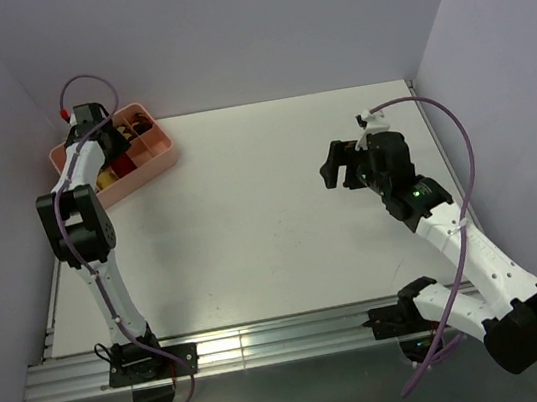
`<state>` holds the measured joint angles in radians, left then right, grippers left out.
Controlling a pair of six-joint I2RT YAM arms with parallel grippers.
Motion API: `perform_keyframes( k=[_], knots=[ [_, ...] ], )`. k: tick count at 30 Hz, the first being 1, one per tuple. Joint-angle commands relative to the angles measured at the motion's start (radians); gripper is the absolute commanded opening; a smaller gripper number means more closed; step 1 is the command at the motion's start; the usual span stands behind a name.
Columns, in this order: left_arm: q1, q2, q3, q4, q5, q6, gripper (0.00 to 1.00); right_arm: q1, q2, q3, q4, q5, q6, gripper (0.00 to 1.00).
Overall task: Roll the socks
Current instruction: Place the sock in the storage box, then reset both arms
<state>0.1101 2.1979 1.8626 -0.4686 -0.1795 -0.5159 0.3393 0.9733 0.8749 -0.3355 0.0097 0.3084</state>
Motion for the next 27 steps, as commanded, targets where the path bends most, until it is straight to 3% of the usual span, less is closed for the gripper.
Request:
perform_keyframes(
  k=[1, 6, 11, 15, 18, 27],
  knots=[
    [0.013, -0.084, -0.014, -0.004, -0.014, 0.017, 0.63, -0.01, -0.028, -0.007, 0.041, -0.005, -0.019, 0.9],
    [0.011, -0.139, -0.046, 0.033, -0.003, -0.001, 0.54, -0.011, -0.039, -0.008, 0.035, -0.002, -0.019, 0.9],
    [0.013, -0.258, -0.166, 0.165, 0.0, -0.027, 0.52, -0.011, -0.058, 0.006, 0.026, 0.003, -0.022, 0.88],
    [0.013, -0.441, -0.337, 0.335, 0.003, -0.032, 0.6, -0.011, -0.094, 0.03, 0.004, 0.027, -0.022, 0.88],
    [0.013, -0.587, -0.393, 0.372, -0.009, -0.01, 0.64, -0.011, -0.142, 0.074, -0.028, 0.078, -0.031, 0.89],
    [0.013, -1.013, -0.402, 0.17, -0.055, 0.082, 0.84, -0.011, -0.323, 0.255, -0.16, 0.254, -0.095, 0.96]
  ],
)
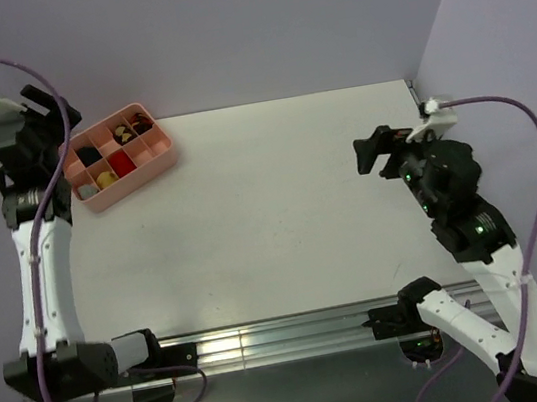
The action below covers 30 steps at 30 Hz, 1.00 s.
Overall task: Roll the socks
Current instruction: Reset both arms
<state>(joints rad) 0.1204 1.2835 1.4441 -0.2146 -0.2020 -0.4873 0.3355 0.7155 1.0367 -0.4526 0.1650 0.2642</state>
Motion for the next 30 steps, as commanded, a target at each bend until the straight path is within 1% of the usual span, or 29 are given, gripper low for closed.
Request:
perform_keyframes(
  k=[1, 3, 4, 5, 6, 7, 9, 10, 14, 16, 21, 23, 30],
  knots=[
    [0.001, -0.171, 0.018, -0.103, -0.063, 0.07, 0.86, -0.007, -0.08, 0.105, -0.05, 0.134, -0.06, 1.0],
    [-0.024, -0.248, 0.016, -0.156, -0.114, 0.102, 0.91, -0.007, -0.135, 0.128, -0.066, 0.172, -0.083, 1.0],
    [-0.034, -0.329, 0.009, -0.166, -0.15, 0.111, 0.93, -0.007, -0.155, 0.129, -0.064, 0.203, -0.092, 1.0],
    [-0.044, -0.37, 0.001, -0.175, -0.169, 0.119, 0.94, -0.007, -0.18, 0.129, -0.061, 0.214, -0.098, 1.0],
    [-0.062, -0.413, -0.019, -0.181, -0.186, 0.127, 0.98, -0.007, -0.201, 0.123, -0.052, 0.223, -0.12, 1.0],
    [-0.074, -0.494, -0.028, -0.198, -0.206, 0.137, 1.0, -0.007, -0.246, 0.118, -0.048, 0.244, -0.131, 1.0],
    [-0.102, -0.57, -0.047, -0.215, -0.249, 0.156, 0.99, -0.007, -0.287, 0.091, -0.029, 0.275, -0.155, 1.0],
    [-0.11, -0.635, -0.05, -0.238, -0.266, 0.158, 0.99, -0.007, -0.327, 0.082, -0.028, 0.297, -0.163, 1.0],
    [-0.174, -0.76, -0.068, -0.288, -0.333, 0.173, 0.99, -0.006, -0.415, 0.025, -0.008, 0.318, -0.191, 1.0],
    [-0.188, -0.824, -0.096, -0.301, -0.369, 0.17, 1.0, -0.004, -0.445, -0.006, 0.002, 0.323, -0.204, 1.0],
    [-0.215, -0.931, -0.215, -0.264, -0.52, 0.164, 0.99, -0.004, -0.49, -0.027, 0.006, 0.317, -0.223, 1.0],
    [-0.226, -0.955, -0.244, -0.259, -0.542, 0.159, 1.0, -0.004, -0.49, -0.026, 0.006, 0.315, -0.227, 1.0],
    [-0.24, -0.98, -0.272, -0.286, -0.55, 0.131, 1.0, 0.0, -0.493, -0.033, 0.028, 0.309, -0.232, 1.0]
  ],
)
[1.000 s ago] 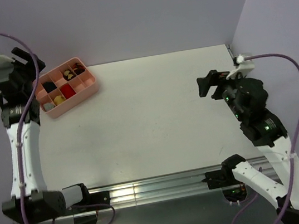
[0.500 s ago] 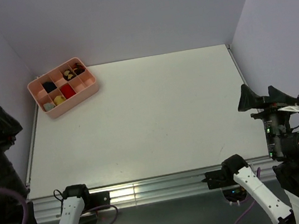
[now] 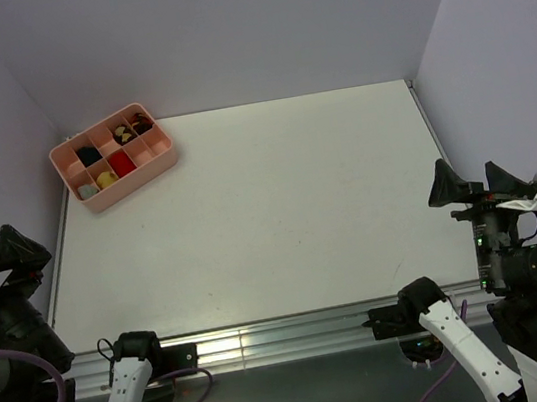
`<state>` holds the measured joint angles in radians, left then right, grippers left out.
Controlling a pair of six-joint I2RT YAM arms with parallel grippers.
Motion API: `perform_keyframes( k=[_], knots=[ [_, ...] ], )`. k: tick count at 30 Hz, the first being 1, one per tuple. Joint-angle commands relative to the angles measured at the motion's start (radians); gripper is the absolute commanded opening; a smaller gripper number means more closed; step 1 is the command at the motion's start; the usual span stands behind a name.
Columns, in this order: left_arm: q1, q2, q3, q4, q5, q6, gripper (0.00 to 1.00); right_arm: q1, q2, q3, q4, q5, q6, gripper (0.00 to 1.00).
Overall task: Roll the socks
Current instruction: Reset both arms
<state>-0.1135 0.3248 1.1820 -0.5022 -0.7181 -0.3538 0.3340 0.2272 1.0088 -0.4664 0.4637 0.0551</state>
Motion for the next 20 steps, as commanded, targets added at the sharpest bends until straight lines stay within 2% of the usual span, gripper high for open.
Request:
perform_keyframes(
  k=[1, 20],
  knots=[
    [-0.011, -0.023, -0.018, 0.002, -0.03, -0.005, 0.99, 0.002, -0.008, -0.009, 0.043, 0.01, -0.023, 1.0],
    [-0.017, -0.046, -0.104, 0.088, -0.07, -0.022, 0.99, 0.008, -0.008, -0.032, 0.052, 0.02, -0.031, 1.0]
  ],
)
